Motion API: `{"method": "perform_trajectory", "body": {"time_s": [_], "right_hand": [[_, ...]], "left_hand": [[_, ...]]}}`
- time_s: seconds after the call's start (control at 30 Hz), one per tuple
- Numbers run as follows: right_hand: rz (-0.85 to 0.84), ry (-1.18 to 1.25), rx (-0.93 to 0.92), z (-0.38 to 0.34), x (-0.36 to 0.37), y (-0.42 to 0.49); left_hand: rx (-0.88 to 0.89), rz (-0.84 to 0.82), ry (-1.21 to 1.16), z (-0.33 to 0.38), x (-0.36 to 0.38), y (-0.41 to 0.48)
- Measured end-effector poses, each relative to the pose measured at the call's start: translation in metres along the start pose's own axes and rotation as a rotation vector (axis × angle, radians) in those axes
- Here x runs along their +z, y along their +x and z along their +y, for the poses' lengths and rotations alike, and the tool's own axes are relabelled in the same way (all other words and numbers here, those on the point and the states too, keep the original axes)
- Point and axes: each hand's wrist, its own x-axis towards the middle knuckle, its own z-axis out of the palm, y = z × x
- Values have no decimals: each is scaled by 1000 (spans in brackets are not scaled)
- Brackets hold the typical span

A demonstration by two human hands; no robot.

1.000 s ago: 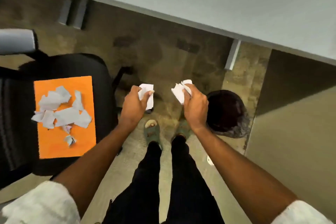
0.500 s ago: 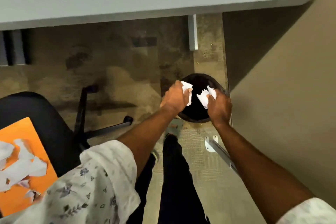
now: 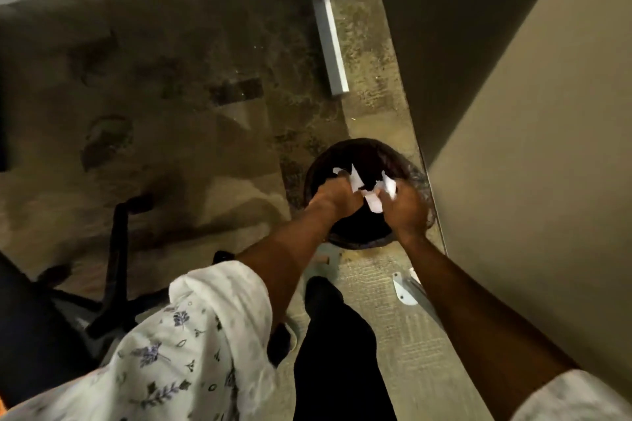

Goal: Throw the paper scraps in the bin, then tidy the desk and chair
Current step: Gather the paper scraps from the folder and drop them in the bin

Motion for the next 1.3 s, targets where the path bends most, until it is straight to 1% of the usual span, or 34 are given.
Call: {"method": "perform_trajectory", "body": {"time_s": [0.1,0.17,0.2,0.3,0.43,0.5,0.57,0.7,0.83,0.97,1.07,1.13,1.3], "right_hand": [[-28,-18,-4,9,4,2],[-22,-51,-17,12,2,-3],[-10,-72,-38,11,-1,-8],[18,-134,-133,1,-16,-28],[42,-215,-253,-33,-53,-55],[58,-194,-282,-59,-78,-70],[77,-162,-310,-88,-104,-90],[103,-79,-341,-149,-143,-128],[139,26,-396,-198,-154,-162],[65,5,-504,-256,-144,-202],[-4,-14,-608,-296,-124,-229],[-34,-47,-664,-317,-112,-244],[-153,-184,-869,-368,-61,-299]], "left_hand": [[39,-16,16,-3,8,2],[54,29,17,-4,10,-4],[66,61,35,-3,9,-9],[76,175,210,2,1,-35],[69,366,231,7,-32,-82],[93,466,152,11,-56,-111],[110,525,12,15,-82,-144],[106,594,-184,20,-128,-207],[52,636,-308,12,-155,-255],[-6,710,-395,-27,-188,-302],[-87,808,-433,-72,-205,-333],[-139,860,-428,-97,-212,-350],[-290,981,-495,-184,-213,-401]]}}
